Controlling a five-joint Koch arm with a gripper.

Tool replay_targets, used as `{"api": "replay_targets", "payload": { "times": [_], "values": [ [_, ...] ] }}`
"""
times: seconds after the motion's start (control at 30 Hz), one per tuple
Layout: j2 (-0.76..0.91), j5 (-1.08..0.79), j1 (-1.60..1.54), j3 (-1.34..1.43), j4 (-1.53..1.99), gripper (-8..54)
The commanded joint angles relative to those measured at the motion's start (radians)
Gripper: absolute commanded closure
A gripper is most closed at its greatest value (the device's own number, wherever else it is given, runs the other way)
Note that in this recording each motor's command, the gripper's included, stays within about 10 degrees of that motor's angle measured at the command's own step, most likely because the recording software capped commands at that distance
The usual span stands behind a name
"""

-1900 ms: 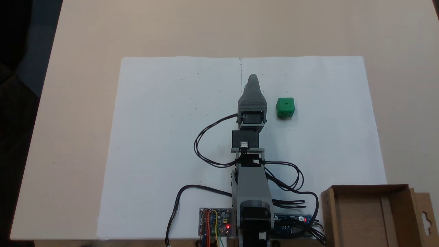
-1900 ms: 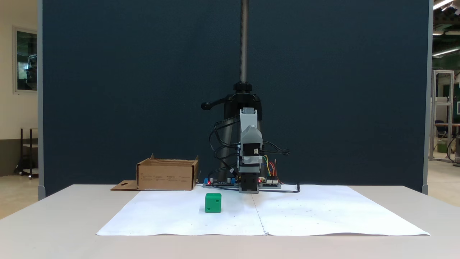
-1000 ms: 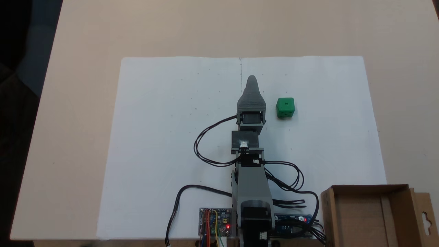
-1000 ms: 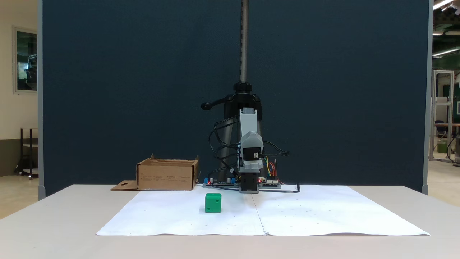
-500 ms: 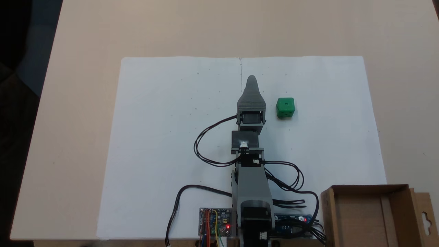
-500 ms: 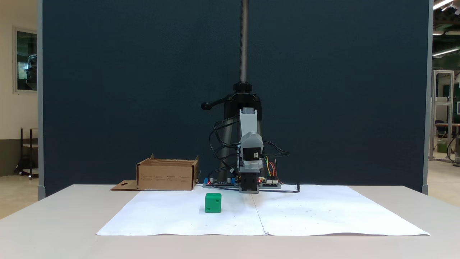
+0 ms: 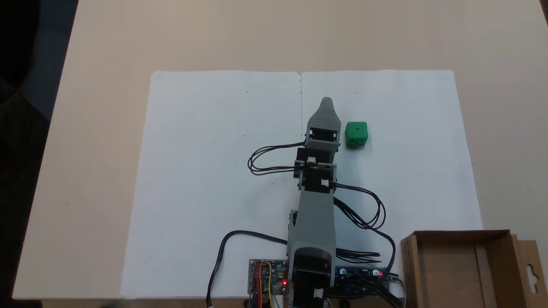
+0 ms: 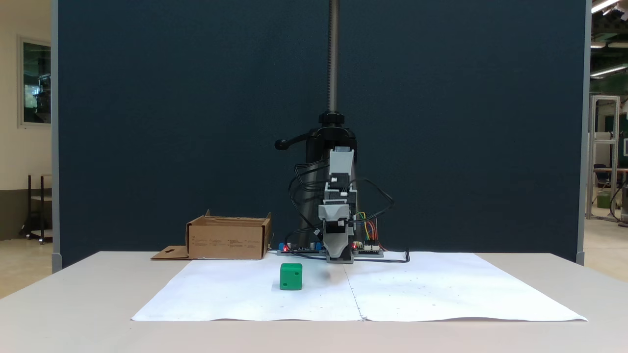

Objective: Grasp a green dice and put it in the bin.

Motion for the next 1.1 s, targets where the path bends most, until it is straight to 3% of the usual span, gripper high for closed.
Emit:
{"api": "replay_targets", "payload": {
  "times": [0.0,0.33,0.6,0.77,1.07],
  "values": [
    [0.104,-0.069,0.035,-0.106,0.16,1.9],
    [0.052,0.067,0.156,-0.44,0.653,2.1],
    [-0.181,0.083,0.215,-0.781,1.055,1.8],
    [-0.334,0.081,0.262,-0.884,1.085,2.3],
    [-0.431,0.026,0.357,-0.976,1.068,2.5]
  ]
}}
